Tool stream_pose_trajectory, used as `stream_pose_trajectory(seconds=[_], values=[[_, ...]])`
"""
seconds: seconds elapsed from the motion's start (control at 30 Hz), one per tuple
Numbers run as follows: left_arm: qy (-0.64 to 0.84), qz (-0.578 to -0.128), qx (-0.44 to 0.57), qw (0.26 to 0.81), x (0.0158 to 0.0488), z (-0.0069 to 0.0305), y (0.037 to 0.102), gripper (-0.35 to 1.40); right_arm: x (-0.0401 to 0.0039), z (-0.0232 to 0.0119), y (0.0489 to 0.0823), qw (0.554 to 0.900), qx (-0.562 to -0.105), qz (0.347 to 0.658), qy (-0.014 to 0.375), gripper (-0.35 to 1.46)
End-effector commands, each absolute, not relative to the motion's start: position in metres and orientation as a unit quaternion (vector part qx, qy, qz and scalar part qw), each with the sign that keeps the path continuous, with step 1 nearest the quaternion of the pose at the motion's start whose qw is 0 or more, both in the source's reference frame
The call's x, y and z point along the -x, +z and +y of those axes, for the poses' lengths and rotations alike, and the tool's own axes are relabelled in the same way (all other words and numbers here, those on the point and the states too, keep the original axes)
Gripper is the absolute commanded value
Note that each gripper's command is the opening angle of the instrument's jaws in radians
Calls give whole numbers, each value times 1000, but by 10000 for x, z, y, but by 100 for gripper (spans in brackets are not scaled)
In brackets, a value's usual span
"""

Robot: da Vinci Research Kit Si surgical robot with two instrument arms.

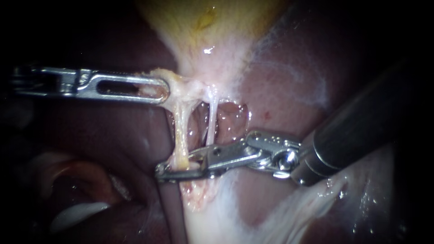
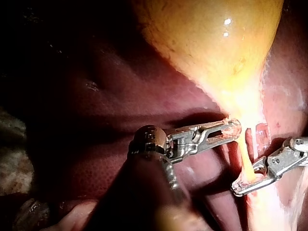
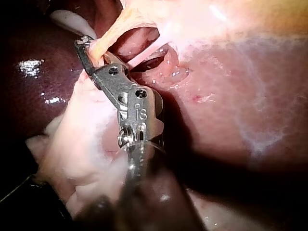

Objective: Clipping first clip left tube

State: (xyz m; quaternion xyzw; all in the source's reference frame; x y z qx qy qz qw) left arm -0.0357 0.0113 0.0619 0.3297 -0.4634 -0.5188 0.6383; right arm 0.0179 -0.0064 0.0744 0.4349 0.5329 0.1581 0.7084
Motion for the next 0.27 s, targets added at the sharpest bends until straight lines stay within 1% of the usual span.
stream_pose_trajectory(seconds=[0.03, 0.27], values=[[-519, -463, -330, 638, 357, 113, 619, -35, -179, -64, 744, 708, -435, 533, 158, -35], [-519, -463, -330, 638, 357, 113, 619, -35, -178, -64, 744, 708, -437, 532, 160, -35]])
